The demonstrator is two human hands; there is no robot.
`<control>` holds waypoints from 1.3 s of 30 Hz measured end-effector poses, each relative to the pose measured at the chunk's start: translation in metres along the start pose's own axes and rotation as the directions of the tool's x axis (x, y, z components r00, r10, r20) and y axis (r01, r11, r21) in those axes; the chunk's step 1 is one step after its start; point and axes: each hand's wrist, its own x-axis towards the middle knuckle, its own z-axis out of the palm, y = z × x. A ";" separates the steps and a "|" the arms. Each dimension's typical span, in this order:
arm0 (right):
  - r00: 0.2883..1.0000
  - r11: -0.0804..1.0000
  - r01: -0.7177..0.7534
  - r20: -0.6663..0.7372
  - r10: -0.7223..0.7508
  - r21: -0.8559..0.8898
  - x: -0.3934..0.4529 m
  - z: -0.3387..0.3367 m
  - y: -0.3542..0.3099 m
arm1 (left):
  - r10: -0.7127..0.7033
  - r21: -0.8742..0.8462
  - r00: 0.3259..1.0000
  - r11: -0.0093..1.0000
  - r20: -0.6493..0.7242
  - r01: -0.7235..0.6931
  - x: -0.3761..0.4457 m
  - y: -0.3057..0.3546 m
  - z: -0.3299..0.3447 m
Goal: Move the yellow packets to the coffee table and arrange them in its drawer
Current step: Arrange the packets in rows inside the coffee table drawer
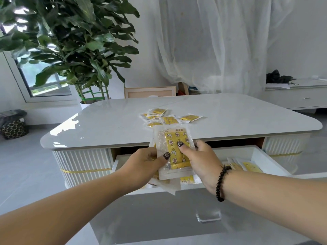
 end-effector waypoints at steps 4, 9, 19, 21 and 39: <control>1.000 0.999 0.021 0.005 -0.021 -0.041 0.001 -0.001 0.008 | -0.004 0.057 1.000 0.998 0.009 0.004 0.003 -0.007 0.002; 0.998 0.997 0.032 0.065 -0.027 -0.072 0.003 -0.012 0.017 | -0.041 0.112 0.998 0.993 0.051 0.035 0.010 -0.016 0.012; 0.999 0.929 -0.042 -0.038 0.030 -0.368 0.073 -0.096 0.034 | -0.058 0.135 0.994 0.988 -0.091 0.070 0.052 -0.024 0.034; 0.994 0.830 -0.073 0.031 0.108 -0.553 0.096 -0.117 0.042 | -0.055 0.133 0.994 0.989 -0.096 0.067 0.065 -0.028 0.044; 0.774 0.673 -0.587 -0.070 0.629 -0.450 0.200 -0.180 0.160 | 0.150 0.255 0.985 0.953 0.081 -0.166 0.138 -0.072 0.072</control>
